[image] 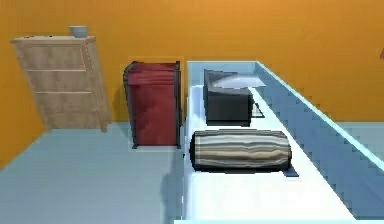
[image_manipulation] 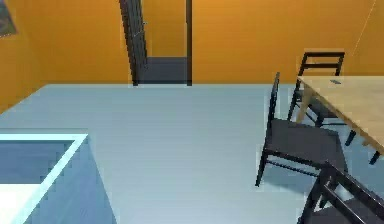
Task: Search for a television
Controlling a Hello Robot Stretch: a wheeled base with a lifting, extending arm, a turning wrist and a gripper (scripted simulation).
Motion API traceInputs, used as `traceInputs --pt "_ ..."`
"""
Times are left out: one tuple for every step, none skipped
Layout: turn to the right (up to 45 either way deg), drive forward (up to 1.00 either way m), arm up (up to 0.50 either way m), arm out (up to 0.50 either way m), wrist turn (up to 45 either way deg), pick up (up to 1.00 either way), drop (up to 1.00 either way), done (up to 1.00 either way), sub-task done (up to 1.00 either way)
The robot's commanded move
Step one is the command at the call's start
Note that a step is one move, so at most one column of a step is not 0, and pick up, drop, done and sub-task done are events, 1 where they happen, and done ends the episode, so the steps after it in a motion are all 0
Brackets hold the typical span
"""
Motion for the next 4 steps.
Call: traceInputs --pt "-45.0 0.00 0.00 0.00 0.0 0.00 0.00 0.00 0.00" --pt "-45.0 0.00 0.00 0.00 0.0 0.00 0.00 0.00 0.00" --pt "0.0 1.00 0.00 0.00 0.0 0.00 0.00 0.00 0.00" --pt "-3.0 0.00 0.00 0.00 0.0 0.00 0.00 0.00 0.00"
